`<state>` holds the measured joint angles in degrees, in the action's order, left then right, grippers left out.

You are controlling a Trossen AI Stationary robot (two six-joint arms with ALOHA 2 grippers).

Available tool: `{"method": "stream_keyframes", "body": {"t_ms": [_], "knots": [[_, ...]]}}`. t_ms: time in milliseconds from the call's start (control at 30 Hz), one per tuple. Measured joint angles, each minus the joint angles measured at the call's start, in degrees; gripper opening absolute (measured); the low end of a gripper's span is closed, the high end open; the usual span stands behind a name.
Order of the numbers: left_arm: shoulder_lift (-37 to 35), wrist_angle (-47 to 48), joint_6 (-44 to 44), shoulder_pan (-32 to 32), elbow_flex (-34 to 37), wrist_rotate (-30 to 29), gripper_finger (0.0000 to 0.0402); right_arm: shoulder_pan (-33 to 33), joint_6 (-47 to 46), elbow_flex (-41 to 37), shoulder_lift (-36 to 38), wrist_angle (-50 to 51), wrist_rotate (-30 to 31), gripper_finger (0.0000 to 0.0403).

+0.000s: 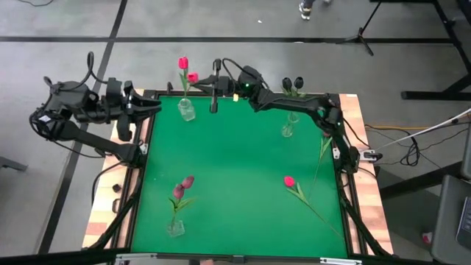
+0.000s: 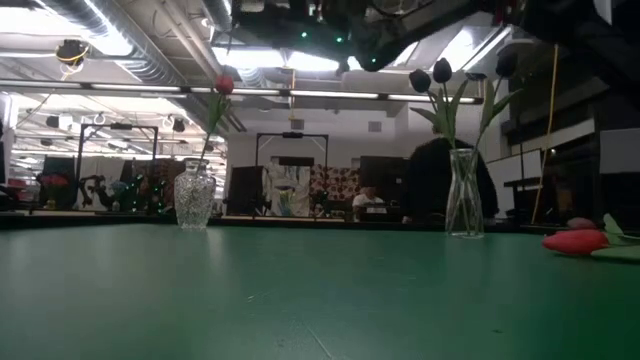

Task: Sort flowers into vase by color
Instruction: Put the left pink flower into the top left transparent vase

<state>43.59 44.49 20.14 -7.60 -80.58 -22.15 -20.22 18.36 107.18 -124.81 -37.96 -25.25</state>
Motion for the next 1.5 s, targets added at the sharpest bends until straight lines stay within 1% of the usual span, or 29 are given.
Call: {"method": "stream_keyframes", "body": {"t_ms": [267,500,833,1033,1167,1300,1500], "knots": [[-0.11,0.14,0.07,0.0,0.0,-0.92,0.0115,-0.21,0.17,-0.05,-3.91,-2.3,0.43,0.0003],[-0.09,0.45,0.33,0.0,0.02,-1.14,0.0115,-0.8,0.33,-0.04,-5.49,-3.2,0.66,0.0003],[0.28,0.53,0.77,0.0,0.02,-3.15,0.0114,-1.28,-1.03,0.02,-6.89,-6.11,0.18,0.0003],[0.31,0.51,0.81,0.0,0.04,-3.91,0.0114,-1.14,-6.3,0.02,-9.51,-9.79,-0.38,0.0003],[0.31,0.53,0.81,0.0,0.04,-3.91,0.0114,-1.08,-6.53,-0.02,-9.84,-9.93,-0.17,0.0003],[0.31,0.55,0.83,0.02,0.04,-3.91,0.0115,-1.21,-7.62,-0.02,-9.84,-9.89,1.37,0.0003],[0.31,1.34,0.82,0.0,0.04,-3.94,0.0114,-1.61,-8.23,-0.02,-9.86,-5.83,2.16,0.0003]]}}
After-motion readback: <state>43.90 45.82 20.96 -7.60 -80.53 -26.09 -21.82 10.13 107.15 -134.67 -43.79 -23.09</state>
